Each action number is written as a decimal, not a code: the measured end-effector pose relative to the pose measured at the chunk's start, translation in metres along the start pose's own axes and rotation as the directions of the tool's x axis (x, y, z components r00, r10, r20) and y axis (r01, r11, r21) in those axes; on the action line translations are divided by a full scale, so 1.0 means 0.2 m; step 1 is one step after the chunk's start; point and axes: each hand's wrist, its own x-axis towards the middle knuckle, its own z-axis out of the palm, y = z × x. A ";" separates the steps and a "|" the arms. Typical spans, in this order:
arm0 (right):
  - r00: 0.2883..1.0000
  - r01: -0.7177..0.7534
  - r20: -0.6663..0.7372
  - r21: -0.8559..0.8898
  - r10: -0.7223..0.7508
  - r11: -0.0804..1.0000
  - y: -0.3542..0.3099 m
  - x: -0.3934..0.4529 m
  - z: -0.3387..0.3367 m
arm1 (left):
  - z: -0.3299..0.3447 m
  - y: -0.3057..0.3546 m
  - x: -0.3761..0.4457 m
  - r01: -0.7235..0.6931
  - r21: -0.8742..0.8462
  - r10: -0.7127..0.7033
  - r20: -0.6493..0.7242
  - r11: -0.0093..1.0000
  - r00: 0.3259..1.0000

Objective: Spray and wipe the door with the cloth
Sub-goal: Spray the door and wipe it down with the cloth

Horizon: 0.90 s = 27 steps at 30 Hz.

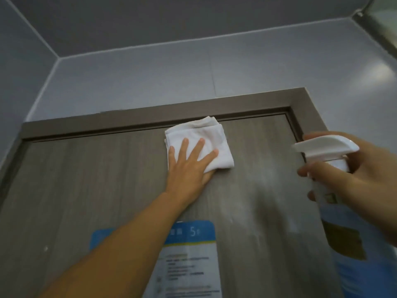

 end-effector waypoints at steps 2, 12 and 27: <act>0.999 0.009 0.043 0.045 -0.011 0.999 -0.07 0.00 0.20 | -0.06 -0.28 -0.14 0.098 0.008 -0.098 0.002 0.995 0.995; 0.990 -0.009 0.134 0.305 -0.034 0.952 -0.42 -0.14 0.81 | -0.28 -1.13 -0.88 0.507 -0.001 -0.505 0.093 0.862 0.858; 0.926 -0.152 0.377 0.375 -0.001 0.914 -0.55 -0.62 1.63 | -0.48 -1.68 -0.85 0.621 -0.108 -0.589 0.229 0.776 0.775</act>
